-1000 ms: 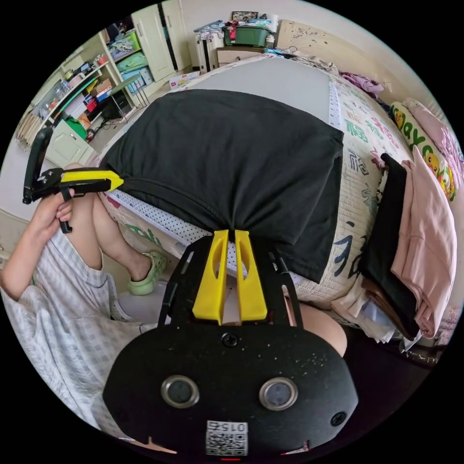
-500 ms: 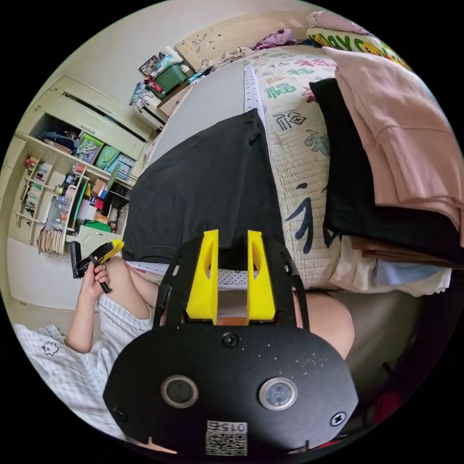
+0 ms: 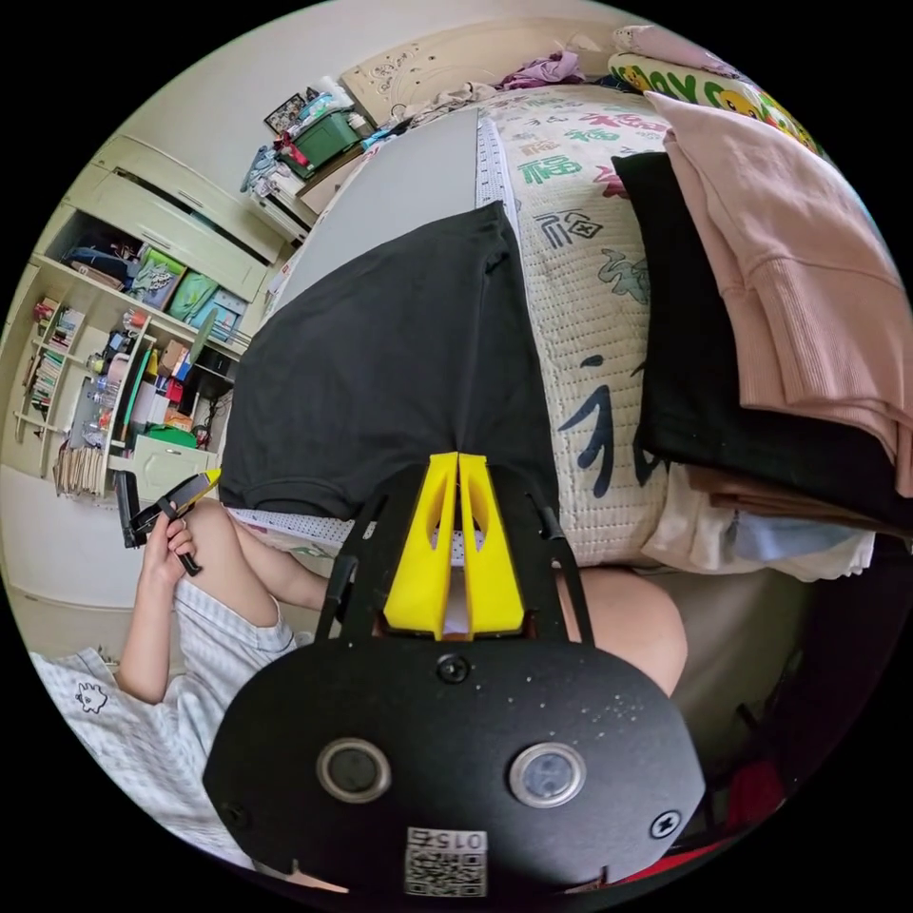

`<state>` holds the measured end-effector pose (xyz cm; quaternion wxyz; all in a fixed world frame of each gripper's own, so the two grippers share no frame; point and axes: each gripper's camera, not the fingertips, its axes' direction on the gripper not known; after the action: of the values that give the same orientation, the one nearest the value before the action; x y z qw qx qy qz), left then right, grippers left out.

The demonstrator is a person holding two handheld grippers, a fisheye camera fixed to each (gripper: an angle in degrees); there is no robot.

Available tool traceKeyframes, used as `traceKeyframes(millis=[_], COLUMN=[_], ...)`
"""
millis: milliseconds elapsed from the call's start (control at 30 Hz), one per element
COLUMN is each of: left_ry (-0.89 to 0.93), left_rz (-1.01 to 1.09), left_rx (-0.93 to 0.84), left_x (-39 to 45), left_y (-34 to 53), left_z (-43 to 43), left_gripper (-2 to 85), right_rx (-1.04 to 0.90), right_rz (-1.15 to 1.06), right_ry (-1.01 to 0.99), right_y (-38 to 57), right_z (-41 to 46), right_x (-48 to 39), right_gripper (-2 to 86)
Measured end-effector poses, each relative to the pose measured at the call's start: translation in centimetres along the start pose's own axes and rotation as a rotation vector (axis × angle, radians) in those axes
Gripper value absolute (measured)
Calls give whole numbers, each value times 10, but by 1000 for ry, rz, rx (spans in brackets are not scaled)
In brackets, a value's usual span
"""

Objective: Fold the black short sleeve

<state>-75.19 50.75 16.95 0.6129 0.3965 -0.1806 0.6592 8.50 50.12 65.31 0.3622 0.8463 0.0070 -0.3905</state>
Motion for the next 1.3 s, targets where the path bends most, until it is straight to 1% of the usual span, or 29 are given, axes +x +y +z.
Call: traceKeyframes(millis=[167,533,733,833,967,1033,1133,1300], left_ry=[-47,1,-39,-31,29,64,130,57], left_rz=[1,-24,-4,8,71,79,92,210], left_rx=[-7,10,40,53,171,214,164,97], left_x=[-8,-30,-28,-28,-25,-28,-30,-3], left_y=[7,21,30,34,47,49,42,31], left_z=[10,18,16,11,-11,-17,-14,-10], left_gripper=[-8,-7,-1,15,86,96,101,104], right_rx=[-25,11,35,42,47,50,47,48], right_rz=[3,37,41,31,39,53,66,71], right_ry=[66,27,76,119,121,103,91,131], right_y=[-5,2,7,9,11,12,12,13], right_z=[6,8,9,10,10,10,10,10], right_x=[-5,-2,-13,-21,-24,-22,-21,-29], right_gripper=[-5,-4,-4,-4,-4,-4,-4,-4])
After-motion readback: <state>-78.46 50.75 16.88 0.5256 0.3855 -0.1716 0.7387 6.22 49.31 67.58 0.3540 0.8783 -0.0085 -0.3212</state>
